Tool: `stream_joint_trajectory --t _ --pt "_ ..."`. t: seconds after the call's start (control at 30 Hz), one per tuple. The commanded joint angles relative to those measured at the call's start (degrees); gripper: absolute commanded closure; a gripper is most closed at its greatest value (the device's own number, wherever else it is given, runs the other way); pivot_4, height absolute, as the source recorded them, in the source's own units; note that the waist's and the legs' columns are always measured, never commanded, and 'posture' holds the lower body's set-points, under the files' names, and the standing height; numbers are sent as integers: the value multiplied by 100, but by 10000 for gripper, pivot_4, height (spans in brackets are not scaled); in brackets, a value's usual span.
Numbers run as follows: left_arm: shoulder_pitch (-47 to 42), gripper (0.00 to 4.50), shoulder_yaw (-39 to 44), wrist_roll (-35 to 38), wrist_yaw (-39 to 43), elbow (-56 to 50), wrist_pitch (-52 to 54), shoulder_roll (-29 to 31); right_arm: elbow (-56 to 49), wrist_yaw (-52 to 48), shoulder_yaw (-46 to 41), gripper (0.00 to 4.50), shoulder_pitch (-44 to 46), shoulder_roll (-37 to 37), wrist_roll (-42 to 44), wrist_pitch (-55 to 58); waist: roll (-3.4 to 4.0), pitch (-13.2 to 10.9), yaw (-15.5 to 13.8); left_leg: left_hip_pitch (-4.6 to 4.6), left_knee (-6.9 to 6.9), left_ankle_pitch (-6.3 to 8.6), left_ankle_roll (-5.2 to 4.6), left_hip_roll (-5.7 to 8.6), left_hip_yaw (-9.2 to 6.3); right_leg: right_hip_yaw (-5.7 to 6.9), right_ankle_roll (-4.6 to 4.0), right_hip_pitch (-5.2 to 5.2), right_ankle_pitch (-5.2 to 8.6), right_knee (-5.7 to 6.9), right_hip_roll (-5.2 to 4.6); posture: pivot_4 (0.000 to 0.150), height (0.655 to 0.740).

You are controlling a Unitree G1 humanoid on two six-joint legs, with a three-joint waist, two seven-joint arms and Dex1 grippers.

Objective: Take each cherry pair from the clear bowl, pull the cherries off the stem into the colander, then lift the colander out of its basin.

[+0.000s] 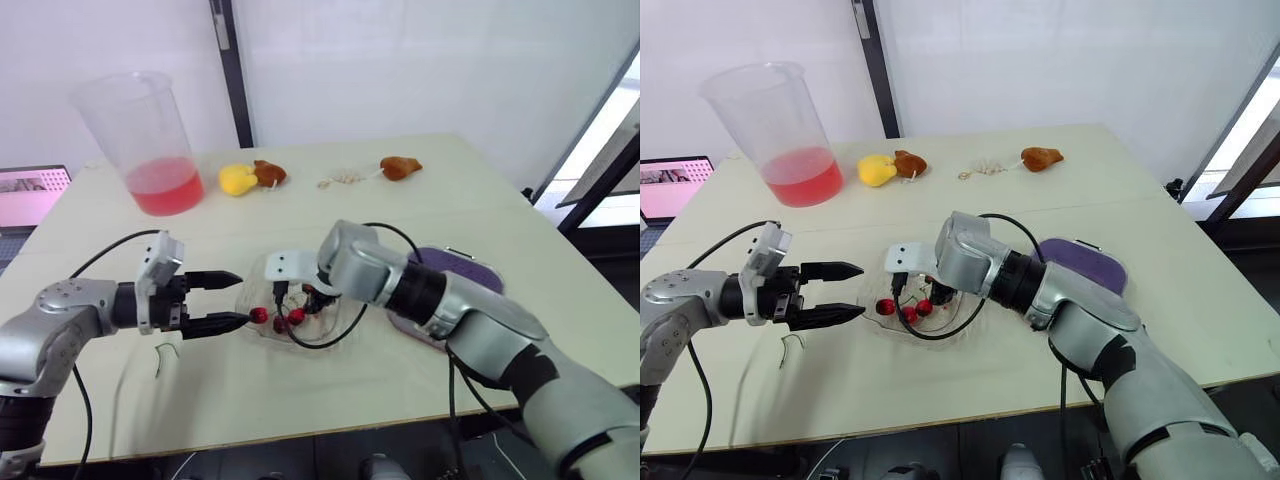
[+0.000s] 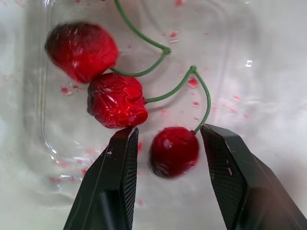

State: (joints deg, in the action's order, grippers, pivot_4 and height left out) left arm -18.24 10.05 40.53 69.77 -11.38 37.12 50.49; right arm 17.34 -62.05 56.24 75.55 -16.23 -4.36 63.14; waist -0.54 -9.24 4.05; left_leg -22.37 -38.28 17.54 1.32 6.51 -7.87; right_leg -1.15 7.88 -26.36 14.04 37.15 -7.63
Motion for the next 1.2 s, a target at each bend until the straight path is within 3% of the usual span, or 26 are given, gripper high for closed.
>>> stream_joint_trajectory --t 0.03,0.13,0.33,0.43,0.63,0.8,0.93,1.07,1.2 --pt "11 0 61 64 40 -144 2 74 92 -43 93 23341 90 32 -176 -6 0 0 -5 0 0 0 0 0 0 0 0 0 0 0 0 1500 7400" --pt "42 0 56 77 47 -173 17 72 114 -104 86 23341 114 42 -190 42 0 0 -4 0 -1 0 0 1 -1 0 0 1 0 0 0 1500 7400" --pt "22 0 35 59 55 -142 -12 55 75 -181 30 41653 144 35 -223 32 0 0 -2 0 -1 0 0 0 -1 0 0 1 0 0 0 1500 7400" --pt "7 0 27 52 59 -120 -28 43 -20 -198 -54 41653 146 -9 -221 -60 0 0 -3 0 -1 0 0 0 -1 1 0 0 0 0 0 1500 7400" --pt "-201 0 367 512 -184 50 254 -204 -653 -247 -1157 41653 -140 -184 204 -885 0 0 -4 0 -1 0 0 0 -2 1 0 1 0 0 0 1500 7400" --pt "-493 0 896 1198 -615 218 576 -496 -2025 -157 -2489 41653 -810 -480 783 -1811 -2 1 -14 0 -4 0 0 0 -7 7 0 3 0 -2 -1 1500 7400" --pt "-889 0 1163 1524 -994 386 695 -685 -2654 850 -3452 41653 -1444 -226 828 -2273 -3 2 -9 -1 -6 0 1 -1 -5 7 0 4 0 -1 0 1500 7400" --pt "-1252 0 1262 1366 -1693 458 337 -1107 -3096 1432 -3883 41653 -1891 -28 915 -2134 -3 2 -10 -1 -13 -1 2 0 -5 7 0 7 0 0 -1 1500 7400" --pt "-1517 0 976 1549 -1950 295 672 -1246 -3429 3042 -3912 41653 -2484 20 -196 -2973 -4 2 -18 -1 -12 -1 2 0 -4 7 0 5 0 5 0 1500 7400"
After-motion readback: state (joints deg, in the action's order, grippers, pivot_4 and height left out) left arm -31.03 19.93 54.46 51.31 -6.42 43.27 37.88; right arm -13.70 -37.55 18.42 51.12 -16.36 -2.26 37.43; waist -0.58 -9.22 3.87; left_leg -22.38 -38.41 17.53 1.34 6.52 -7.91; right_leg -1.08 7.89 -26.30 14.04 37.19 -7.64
